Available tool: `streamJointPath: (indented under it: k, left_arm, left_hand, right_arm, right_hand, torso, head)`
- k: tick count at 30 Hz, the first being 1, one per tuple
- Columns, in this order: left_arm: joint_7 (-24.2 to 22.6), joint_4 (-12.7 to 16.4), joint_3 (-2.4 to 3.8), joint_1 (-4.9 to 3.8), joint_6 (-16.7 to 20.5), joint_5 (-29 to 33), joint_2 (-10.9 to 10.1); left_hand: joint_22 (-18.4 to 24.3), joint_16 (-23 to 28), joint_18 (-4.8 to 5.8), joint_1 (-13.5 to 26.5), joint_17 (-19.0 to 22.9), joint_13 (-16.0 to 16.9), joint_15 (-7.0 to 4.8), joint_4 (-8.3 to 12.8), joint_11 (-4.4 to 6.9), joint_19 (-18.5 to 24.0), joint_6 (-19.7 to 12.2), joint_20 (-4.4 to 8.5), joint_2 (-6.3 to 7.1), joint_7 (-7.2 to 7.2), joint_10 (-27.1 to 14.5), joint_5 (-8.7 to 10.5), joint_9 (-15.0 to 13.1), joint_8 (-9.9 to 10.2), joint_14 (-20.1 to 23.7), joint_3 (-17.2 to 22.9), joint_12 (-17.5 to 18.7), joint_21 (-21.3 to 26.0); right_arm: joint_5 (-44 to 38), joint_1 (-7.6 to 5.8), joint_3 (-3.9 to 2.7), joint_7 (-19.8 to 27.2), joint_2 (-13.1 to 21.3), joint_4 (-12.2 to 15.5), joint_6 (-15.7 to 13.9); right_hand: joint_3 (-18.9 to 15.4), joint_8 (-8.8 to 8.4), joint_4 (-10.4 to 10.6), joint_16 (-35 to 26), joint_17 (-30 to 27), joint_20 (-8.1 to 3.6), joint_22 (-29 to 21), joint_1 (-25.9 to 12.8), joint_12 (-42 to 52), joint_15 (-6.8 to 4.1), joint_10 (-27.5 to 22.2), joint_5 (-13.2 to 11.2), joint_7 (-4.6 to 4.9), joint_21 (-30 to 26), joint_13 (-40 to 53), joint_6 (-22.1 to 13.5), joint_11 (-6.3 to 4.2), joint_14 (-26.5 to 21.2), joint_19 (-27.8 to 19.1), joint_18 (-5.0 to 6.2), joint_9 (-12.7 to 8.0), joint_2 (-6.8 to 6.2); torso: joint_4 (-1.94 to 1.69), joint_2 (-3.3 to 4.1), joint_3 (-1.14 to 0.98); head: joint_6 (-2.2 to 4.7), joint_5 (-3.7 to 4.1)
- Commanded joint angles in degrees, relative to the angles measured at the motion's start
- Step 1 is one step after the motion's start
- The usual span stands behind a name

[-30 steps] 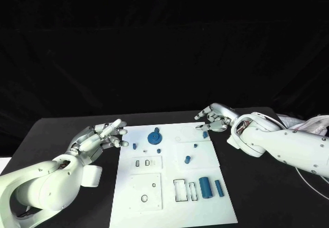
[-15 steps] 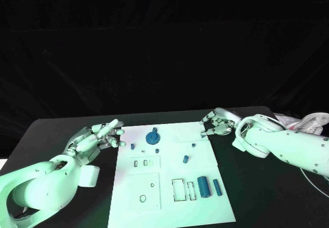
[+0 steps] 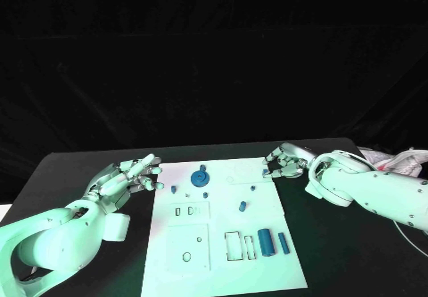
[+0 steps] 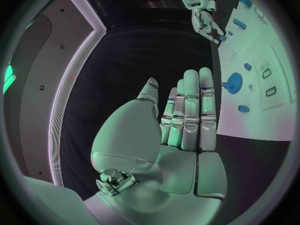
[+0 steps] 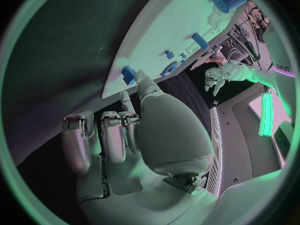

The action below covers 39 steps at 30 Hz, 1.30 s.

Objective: Assemble the parts on the task board

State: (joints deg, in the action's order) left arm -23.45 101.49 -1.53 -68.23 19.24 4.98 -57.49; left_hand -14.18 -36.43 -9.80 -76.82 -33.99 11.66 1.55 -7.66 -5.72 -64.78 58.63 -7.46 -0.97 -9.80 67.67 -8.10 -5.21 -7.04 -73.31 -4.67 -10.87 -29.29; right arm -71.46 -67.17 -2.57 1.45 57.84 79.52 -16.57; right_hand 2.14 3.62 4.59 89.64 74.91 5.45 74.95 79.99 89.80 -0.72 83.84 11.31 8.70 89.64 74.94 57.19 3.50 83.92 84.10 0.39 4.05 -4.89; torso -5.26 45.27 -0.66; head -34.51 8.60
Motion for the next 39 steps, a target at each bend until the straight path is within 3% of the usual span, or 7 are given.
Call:
streamJointPath:
  k: [1,20,28,37,39]
  left_arm:
    - [-0.3,0.0,0.04,-0.05,-1.1,0.0,0.1]
    - [-0.2,-0.1,0.04,-0.05,-1.1,0.0,0.1]
    - [-0.2,-0.1,0.04,-0.05,-1.1,0.0,0.1]
    - [-0.2,-0.1,0.04,-0.05,-1.1,0.0,0.1]
    - [-0.1,-0.1,0.04,-0.05,-1.1,0.0,0.1]
  left_hand:
    - [-0.1,-0.2,-0.51,-0.3,-0.1,0.1,-0.1,0.4,0.05,0.4,-0.5,-0.09,-0.05,-0.1,-0.4,0.11,-0.1,0.4,0.3,0.1,-0.1,-0.3]
    - [-0.1,-0.2,-0.51,-0.3,-0.1,0.1,-0.09,0.4,0.04,0.4,-0.5,-0.1,-0.09,-0.11,-0.4,0.11,-0.1,0.4,0.4,0.1,-0.1,-0.3]
    - [-0.1,-0.2,-0.51,-0.3,-0.1,0.1,-0.09,0.4,0.04,0.4,-0.5,-0.1,-0.09,-0.11,-0.4,0.11,-0.1,0.4,0.4,0.1,-0.1,-0.3]
    - [-0.1,-0.2,-0.51,-0.3,-0.1,0.1,-0.09,0.4,0.04,0.4,-0.5,-0.1,-0.09,-0.11,-0.4,0.11,-0.1,0.4,0.4,0.1,-0.1,-0.3]
    - [-0.1,-0.2,-0.51,-0.3,-0.1,0.1,-0.09,0.4,0.04,0.4,-0.5,-0.1,-0.09,-0.11,-0.4,0.11,-0.1,0.4,0.4,0.1,-0.1,-0.3]
  right_arm:
    - [-1.9,0.25,0.01,-0.3,-0.2,-0.2,0.8]
    - [-2.2,0.88,0.01,0.0,-0.9,-0.6,1.2]
    - [-2.2,1.0,0.01,0.1,-1.4,-1.0,1.6]
    - [-3.1,1.12,0.01,-0.4,-2.0,-1.3,2.1]
    - [-3.5,1.14,0.01,-0.5,-2.0,-1.3,1.8]
  right_hand:
    - [-0.1,0.31,-0.1,0.4,15.1,0.15,15.1,-0.3,0.2,0.2,6.2,-0.4,-0.19,0.4,15.1,0.3,0.06,6.1,5.9,-0.39,0.1,0.51]
    - [0.9,0.9,-0.9,0.4,15.1,-0.18,15.1,0.3,0.2,-0.24,6.2,-0.6,-0.76,0.4,15.1,3.0,-0.42,6.1,5.9,-0.39,0.5,2.27]
    - [2.5,1.38,-1.6,0.4,15.1,-0.75,15.1,0.9,0.2,-0.92,6.2,-2.6,-1.66,0.4,15.1,5.6,-1.17,6.1,5.9,-0.39,0.7,3.89]
    - [4.0,2.06,-2.3,0.4,15.1,-1.39,15.1,1.2,0.2,-1.65,6.2,-3.3,-2.67,0.4,15.1,8.1,-2.04,6.1,5.9,-0.39,1.0,5.06]
    - [4.9,2.38,-2.7,0.4,15.1,-1.67,15.1,1.6,0.2,-1.97,6.2,-4.6,-3.11,0.4,15.1,9.1,-2.46,6.1,5.9,-0.39,1.1,5.68]
  torso:
    - [0.08,-0.02,-0.02]
    - [0.07,-0.05,-0.02]
    - [0.11,-0.07,-0.02]
    - [0.03,-0.04,0.02]
    - [0.01,-0.07,0.02]
  head:
    - [-0.04,-0.09]
    - [-0.21,-0.16]
    - [-0.2,0.03]
    - [-0.29,0.2]
    - [-0.28,0.14]
